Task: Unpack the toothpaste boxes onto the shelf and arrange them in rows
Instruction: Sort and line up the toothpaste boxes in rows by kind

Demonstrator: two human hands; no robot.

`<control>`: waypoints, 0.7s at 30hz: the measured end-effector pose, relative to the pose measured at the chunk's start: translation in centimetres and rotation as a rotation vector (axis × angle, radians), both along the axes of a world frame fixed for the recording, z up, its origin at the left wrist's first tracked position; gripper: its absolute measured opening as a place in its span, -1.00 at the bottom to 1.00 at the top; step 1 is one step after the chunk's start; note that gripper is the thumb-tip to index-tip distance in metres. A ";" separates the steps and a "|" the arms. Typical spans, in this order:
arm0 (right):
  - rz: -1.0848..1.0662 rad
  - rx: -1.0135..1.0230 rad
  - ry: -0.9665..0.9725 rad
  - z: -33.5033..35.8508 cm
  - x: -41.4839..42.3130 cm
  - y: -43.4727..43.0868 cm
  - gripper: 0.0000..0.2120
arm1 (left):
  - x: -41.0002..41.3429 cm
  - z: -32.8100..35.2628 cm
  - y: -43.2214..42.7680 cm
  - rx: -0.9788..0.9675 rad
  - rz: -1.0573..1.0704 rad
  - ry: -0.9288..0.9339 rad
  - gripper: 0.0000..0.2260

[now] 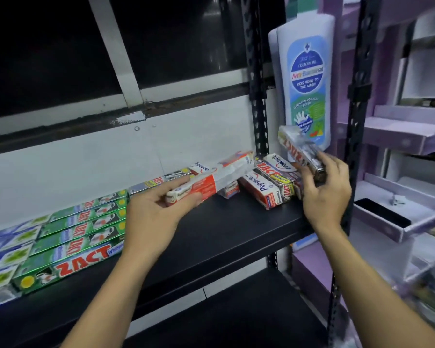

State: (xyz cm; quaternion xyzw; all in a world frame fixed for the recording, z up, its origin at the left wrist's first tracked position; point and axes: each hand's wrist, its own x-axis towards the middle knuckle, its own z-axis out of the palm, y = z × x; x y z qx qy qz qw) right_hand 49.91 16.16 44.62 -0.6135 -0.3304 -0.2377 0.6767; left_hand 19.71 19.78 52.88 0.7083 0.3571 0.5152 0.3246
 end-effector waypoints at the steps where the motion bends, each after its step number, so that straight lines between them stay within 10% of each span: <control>1: -0.001 -0.009 0.008 -0.2 0.1 0.2 -0.67 | 1.2 0.2 0.2 -0.008 0.002 -0.038 -0.70; 21: -0.038 -0.129 -0.022 -0.8 0.9 0.5 -0.70 | 11.8 -4.5 2.4 0.151 -0.044 0.277 -0.45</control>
